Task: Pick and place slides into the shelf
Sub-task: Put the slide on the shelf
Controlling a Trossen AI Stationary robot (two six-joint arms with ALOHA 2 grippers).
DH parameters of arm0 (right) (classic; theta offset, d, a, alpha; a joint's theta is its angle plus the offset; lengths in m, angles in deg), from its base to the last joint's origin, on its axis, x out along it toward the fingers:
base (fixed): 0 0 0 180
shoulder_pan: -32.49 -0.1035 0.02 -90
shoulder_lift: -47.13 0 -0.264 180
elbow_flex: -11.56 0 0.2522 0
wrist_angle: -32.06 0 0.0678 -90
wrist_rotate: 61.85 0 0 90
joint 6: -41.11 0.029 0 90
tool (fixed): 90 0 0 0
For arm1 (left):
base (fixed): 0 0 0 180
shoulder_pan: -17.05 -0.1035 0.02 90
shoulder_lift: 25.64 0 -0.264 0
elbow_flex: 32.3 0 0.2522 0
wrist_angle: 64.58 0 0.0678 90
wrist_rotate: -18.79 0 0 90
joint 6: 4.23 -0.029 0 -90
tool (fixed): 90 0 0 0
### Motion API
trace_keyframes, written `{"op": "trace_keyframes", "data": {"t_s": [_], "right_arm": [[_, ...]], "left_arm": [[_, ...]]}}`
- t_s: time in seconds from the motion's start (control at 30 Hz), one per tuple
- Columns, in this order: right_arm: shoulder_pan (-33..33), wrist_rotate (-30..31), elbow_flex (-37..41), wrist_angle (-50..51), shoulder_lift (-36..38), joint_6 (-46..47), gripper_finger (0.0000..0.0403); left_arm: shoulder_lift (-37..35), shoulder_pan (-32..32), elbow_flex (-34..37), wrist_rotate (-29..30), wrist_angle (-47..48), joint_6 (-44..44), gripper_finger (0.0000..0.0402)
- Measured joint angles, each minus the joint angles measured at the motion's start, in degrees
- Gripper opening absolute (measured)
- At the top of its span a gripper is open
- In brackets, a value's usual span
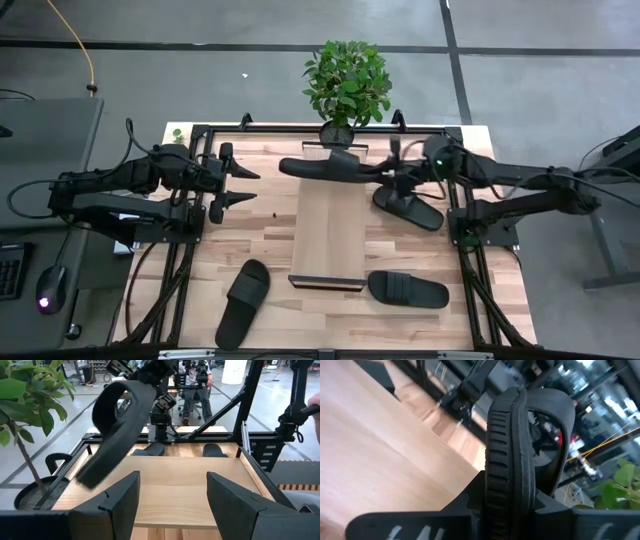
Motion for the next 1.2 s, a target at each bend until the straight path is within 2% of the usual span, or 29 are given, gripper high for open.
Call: {"op": "trace_keyframes", "data": {"t_s": [0.2, 0.33, 0.77, 1.2], "right_arm": [[0.0, -2.0, 12.8, -17.9, 7.1, -4.8, 0.0039], [0.4, -2.8, 17.7, -22.5, 7.5, -10.4, 0.0039], [7.8, -5.7, 18.6, -23.7, 3.5, -11.0, 0.0039], [15.5, -12.8, 18.5, -30.3, -4.0, -9.2, 0.0039]], "left_arm": [[0.0, 0.0, 0.0, 0.0, 0.0, 0.0, 0.0211], [0.0, 0.0, 0.0, 0.4, -0.1, 0.0, 0.0211], [0.0, 0.0, 0.0, 0.4, -0.1, 0.2, 0.0211], [0.0, 0.0, 0.0, 0.4, -0.1, 0.2, 0.0211]]}}
